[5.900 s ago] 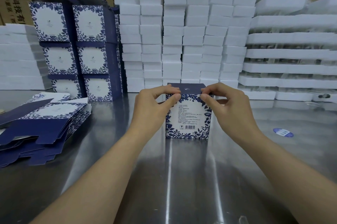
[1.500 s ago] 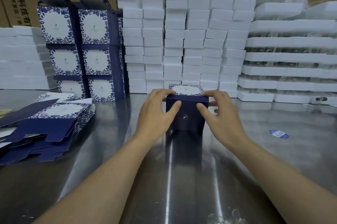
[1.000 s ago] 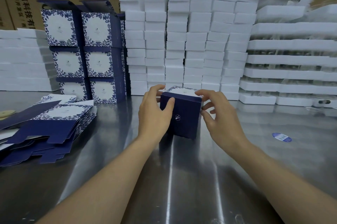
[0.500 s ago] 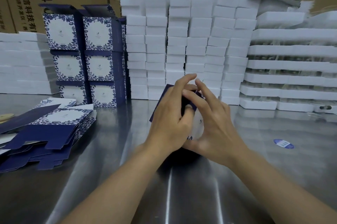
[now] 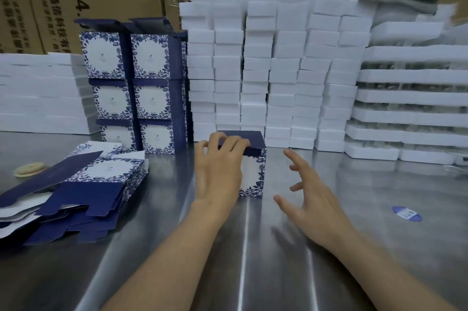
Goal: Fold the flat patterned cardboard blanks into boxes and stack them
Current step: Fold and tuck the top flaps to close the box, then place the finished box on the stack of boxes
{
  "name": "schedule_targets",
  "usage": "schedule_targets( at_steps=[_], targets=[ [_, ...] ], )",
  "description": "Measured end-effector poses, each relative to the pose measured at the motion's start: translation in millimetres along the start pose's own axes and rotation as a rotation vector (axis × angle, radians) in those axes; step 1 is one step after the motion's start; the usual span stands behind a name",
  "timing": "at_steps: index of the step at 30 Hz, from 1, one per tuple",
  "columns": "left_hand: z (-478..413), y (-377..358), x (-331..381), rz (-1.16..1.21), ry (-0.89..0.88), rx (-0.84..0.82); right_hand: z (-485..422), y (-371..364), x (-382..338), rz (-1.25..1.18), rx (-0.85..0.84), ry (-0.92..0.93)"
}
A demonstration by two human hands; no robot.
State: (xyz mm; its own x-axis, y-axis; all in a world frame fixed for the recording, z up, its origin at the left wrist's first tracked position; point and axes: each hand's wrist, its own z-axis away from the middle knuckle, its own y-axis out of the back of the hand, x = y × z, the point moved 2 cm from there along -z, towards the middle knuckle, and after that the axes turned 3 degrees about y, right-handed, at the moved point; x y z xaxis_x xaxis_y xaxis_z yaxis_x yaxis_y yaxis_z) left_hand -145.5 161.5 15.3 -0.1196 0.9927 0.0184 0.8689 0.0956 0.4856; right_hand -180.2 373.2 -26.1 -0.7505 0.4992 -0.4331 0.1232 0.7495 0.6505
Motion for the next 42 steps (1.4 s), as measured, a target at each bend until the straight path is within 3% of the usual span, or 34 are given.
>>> schedule_targets(
  at_steps=[4,10,19,23,26,30,33,42],
  targets=[
    [-34.2,-37.5,-43.3,-0.209,0.036,-0.267,-0.8,-9.1,15.4,0.025,-0.069,-0.015],
    [-62.6,-87.1,-82.8,-0.218,0.206,-0.592,-2.5,-16.2,26.6,0.025,-0.130,-0.041],
    [-80.7,-106.4,-112.0,-0.247,0.305,-0.631,-2.6,-19.5,33.4,0.028,-0.151,-0.047],
    [-71.5,-87.0,-91.5,-0.103,0.254,-0.468,-4.0,-17.0,33.4,0.037,-0.164,-0.056],
    [-59.8,-51.3,-106.3,-0.125,0.281,-0.375,-5.5,-13.9,30.7,0.024,-0.170,-0.071],
    [-26.2,1.4,-171.4,-0.410,0.604,-0.699,-7.6,-15.1,29.0,0.035,-0.217,-0.099],
    [-5.8,27.8,-197.9,-0.376,0.852,-0.911,-7.2,-15.4,29.9,0.031,-0.232,-0.117],
    [-12.6,57.9,-198.3,-0.285,0.617,-0.911,-8.2,-14.0,30.7,0.058,-0.262,-0.110]
  ],
)
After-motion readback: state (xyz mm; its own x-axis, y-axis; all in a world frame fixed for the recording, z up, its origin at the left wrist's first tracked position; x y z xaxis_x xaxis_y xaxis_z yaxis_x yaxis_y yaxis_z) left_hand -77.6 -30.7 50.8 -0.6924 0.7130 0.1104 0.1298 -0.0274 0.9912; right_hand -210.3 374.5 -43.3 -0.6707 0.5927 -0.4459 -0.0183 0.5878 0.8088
